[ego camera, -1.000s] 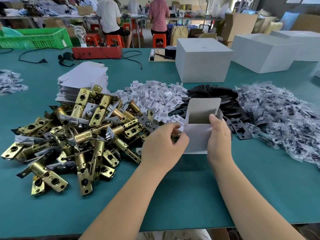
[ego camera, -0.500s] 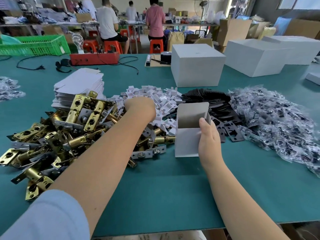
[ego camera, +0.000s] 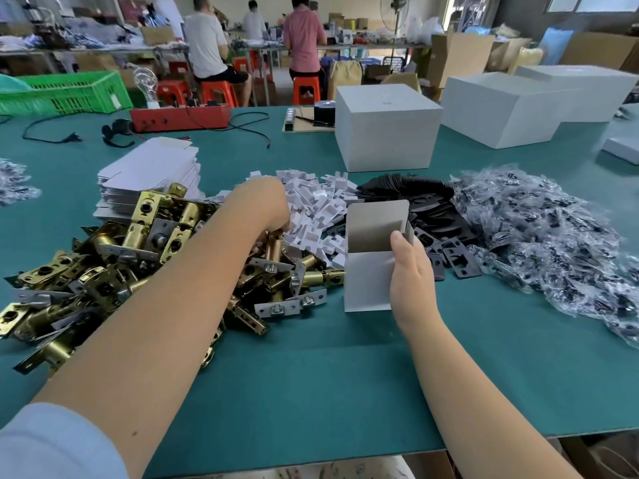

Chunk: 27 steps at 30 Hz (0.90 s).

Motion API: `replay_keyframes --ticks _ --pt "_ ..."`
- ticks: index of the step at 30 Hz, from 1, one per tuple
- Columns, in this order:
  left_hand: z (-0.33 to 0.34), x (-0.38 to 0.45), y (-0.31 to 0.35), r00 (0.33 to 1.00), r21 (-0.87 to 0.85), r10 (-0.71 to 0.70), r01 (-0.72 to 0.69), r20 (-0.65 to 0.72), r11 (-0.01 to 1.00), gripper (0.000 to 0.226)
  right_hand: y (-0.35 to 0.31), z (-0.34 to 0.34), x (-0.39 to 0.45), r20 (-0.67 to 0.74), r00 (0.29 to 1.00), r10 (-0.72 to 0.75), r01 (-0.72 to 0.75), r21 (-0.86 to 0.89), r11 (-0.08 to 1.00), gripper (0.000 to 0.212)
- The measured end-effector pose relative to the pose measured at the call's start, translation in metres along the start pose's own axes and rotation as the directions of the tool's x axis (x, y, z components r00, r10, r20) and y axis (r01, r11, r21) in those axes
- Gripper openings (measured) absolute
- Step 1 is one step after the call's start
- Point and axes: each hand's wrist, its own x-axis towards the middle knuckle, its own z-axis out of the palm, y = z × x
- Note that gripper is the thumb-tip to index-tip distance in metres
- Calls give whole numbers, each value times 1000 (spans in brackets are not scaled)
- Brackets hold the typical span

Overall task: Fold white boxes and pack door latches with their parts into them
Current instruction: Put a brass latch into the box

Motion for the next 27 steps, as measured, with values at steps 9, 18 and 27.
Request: replay_keyframes --ticks 9,18,27 --pt "-18 -50 -25 995 -514 69 -97 -74 852 12 8 -3 2 -50 999 -7 7 3 1000 26" --pt "-68 -112 -7 899 -697 119 -404 -420 593 15 11 0 1 -73 997 19 -18 11 1000 36" --pt "-61 -116 60 864 -840 190 -499 -466 211 11 14 0 0 -62 998 27 -26 9 1000 35"
